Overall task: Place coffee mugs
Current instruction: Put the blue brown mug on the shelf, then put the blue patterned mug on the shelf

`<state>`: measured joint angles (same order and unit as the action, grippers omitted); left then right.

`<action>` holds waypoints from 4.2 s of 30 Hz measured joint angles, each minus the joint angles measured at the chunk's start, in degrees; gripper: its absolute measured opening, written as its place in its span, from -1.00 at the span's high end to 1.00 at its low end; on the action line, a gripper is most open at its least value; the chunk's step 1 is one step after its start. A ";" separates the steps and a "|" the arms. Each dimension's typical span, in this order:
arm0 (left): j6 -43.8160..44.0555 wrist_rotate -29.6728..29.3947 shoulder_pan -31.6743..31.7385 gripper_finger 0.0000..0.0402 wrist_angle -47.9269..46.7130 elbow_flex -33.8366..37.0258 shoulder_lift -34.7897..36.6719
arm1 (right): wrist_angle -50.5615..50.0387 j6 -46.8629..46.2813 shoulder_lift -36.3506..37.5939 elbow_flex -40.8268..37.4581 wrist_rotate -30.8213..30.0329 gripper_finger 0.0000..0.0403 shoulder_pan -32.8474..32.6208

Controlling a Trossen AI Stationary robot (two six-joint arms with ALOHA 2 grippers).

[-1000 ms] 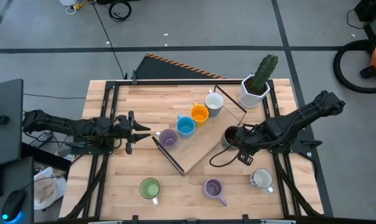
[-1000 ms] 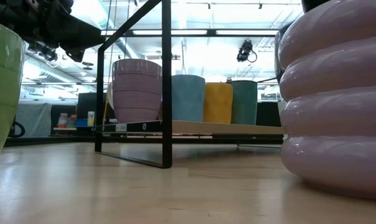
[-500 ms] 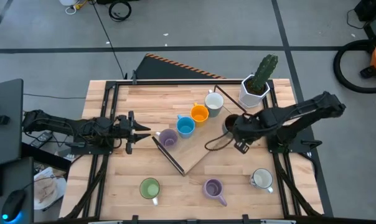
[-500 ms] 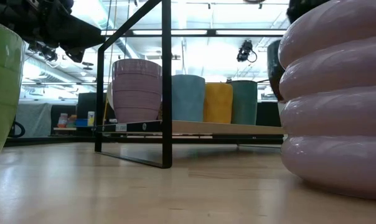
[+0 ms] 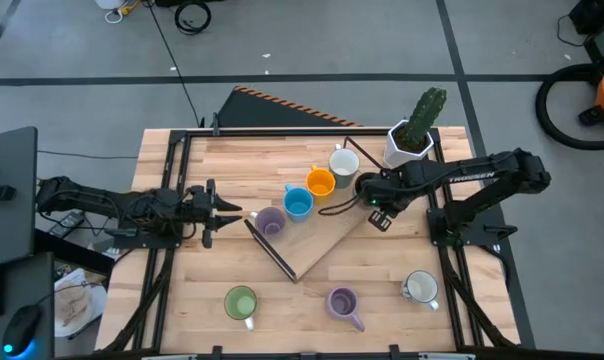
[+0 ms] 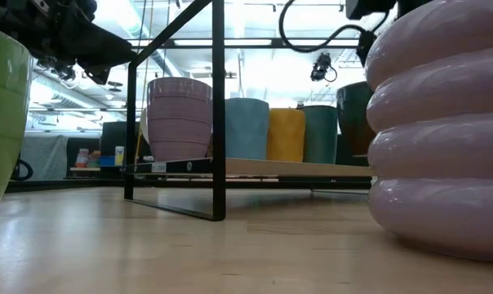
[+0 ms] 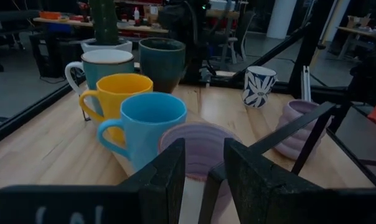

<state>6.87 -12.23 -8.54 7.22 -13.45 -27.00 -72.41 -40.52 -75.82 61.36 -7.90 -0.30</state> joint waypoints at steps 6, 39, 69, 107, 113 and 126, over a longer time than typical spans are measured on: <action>0.00 0.00 0.00 0.42 -0.87 0.00 0.00 | 5.03 2.37 0.56 -3.04 1.90 0.77 3.23; -0.16 -1.19 0.00 0.23 1.80 0.00 0.02 | 7.90 7.62 0.91 -0.82 0.31 0.00 5.32; -0.03 -1.29 0.04 0.20 4.87 0.00 0.02 | 6.31 5.61 5.10 0.20 5.09 -0.30 5.30; 0.24 -1.28 0.07 0.20 5.84 0.00 -0.01 | -9.91 -39.94 5.29 12.78 10.61 -0.30 -33.18; 0.27 -1.27 0.07 0.20 8.22 0.00 -0.01 | -10.43 -46.71 2.19 13.66 16.93 -0.28 -37.87; -3.07 -1.30 0.06 0.20 12.94 0.02 0.02 | -8.39 -60.66 -0.94 13.66 16.51 -0.22 -48.57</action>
<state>3.81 -13.53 -8.48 20.16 -13.43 -26.98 -80.80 -101.18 -76.76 75.02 8.61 -48.87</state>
